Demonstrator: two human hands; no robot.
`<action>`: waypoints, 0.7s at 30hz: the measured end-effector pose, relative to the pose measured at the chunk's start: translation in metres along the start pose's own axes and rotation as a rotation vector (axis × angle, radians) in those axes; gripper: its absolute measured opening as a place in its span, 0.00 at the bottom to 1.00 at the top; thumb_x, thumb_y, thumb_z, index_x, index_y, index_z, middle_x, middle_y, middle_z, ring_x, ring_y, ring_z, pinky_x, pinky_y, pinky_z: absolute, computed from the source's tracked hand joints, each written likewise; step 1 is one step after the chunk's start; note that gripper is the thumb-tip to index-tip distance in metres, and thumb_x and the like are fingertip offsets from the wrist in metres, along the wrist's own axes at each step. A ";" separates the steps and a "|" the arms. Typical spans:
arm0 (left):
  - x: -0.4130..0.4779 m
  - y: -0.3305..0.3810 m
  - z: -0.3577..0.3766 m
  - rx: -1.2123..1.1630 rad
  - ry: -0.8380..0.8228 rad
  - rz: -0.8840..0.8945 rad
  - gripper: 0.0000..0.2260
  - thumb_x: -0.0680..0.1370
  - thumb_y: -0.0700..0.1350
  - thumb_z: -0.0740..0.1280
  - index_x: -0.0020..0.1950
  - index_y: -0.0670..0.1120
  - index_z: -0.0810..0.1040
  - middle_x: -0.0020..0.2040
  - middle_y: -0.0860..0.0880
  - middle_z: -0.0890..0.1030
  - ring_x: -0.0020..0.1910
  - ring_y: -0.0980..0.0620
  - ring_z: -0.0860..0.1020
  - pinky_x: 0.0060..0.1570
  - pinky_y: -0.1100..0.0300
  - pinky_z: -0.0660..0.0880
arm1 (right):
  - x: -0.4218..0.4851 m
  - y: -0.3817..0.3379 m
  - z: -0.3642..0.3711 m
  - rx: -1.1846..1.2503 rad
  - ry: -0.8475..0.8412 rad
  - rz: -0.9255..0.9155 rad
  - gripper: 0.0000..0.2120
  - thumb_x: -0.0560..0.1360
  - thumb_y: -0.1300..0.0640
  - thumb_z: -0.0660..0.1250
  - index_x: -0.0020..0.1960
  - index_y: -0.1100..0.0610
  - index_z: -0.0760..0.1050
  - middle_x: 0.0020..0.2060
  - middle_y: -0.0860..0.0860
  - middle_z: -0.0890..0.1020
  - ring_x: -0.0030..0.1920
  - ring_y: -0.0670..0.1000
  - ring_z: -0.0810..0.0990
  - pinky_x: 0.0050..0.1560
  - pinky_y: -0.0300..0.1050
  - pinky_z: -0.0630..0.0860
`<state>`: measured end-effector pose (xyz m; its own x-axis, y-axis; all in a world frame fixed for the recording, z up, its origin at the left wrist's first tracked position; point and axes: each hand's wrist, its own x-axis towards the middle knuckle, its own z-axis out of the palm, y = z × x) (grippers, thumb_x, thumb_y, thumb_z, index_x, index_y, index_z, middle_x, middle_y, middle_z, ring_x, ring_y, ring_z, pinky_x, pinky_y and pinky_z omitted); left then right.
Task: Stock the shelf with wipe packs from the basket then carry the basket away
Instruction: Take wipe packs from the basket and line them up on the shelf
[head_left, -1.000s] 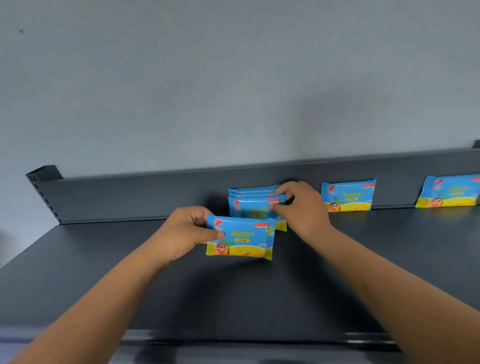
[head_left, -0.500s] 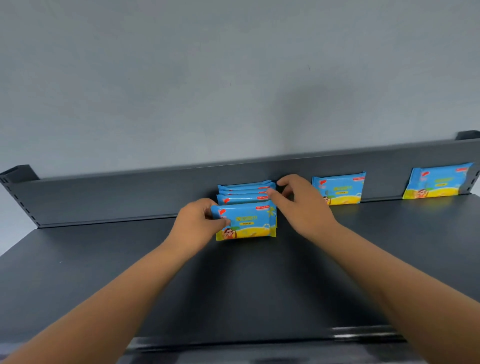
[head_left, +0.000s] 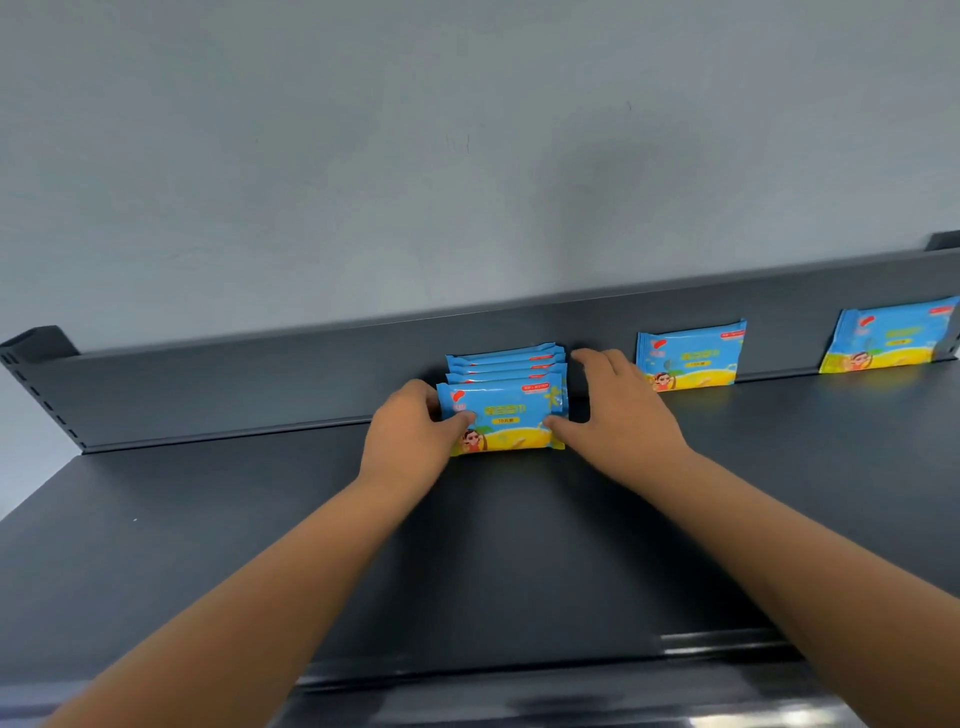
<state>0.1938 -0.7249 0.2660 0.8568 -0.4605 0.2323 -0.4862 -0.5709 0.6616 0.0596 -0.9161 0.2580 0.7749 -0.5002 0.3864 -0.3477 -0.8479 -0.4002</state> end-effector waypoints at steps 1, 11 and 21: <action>0.000 0.000 0.000 -0.004 0.002 -0.003 0.13 0.76 0.54 0.75 0.53 0.50 0.75 0.54 0.54 0.81 0.50 0.55 0.80 0.46 0.55 0.79 | -0.001 -0.001 0.001 0.024 -0.011 0.002 0.43 0.74 0.42 0.73 0.81 0.53 0.56 0.75 0.52 0.66 0.75 0.54 0.66 0.71 0.50 0.68; -0.003 0.004 -0.015 0.170 0.052 0.070 0.29 0.79 0.60 0.69 0.73 0.44 0.69 0.69 0.45 0.76 0.67 0.44 0.75 0.69 0.47 0.71 | 0.001 -0.038 -0.001 -0.097 0.162 -0.224 0.38 0.80 0.43 0.64 0.82 0.59 0.54 0.80 0.54 0.62 0.82 0.53 0.54 0.80 0.48 0.50; -0.036 -0.031 -0.079 0.566 0.253 -0.063 0.33 0.83 0.68 0.44 0.84 0.54 0.53 0.84 0.50 0.55 0.84 0.45 0.50 0.80 0.40 0.41 | 0.005 -0.132 0.022 -0.020 0.012 -0.449 0.33 0.84 0.41 0.53 0.83 0.57 0.54 0.81 0.52 0.60 0.82 0.51 0.52 0.82 0.48 0.49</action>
<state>0.1918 -0.6370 0.2936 0.8672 -0.2786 0.4128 -0.3901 -0.8953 0.2152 0.1209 -0.8028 0.2949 0.8454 -0.0834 0.5276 0.0118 -0.9846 -0.1745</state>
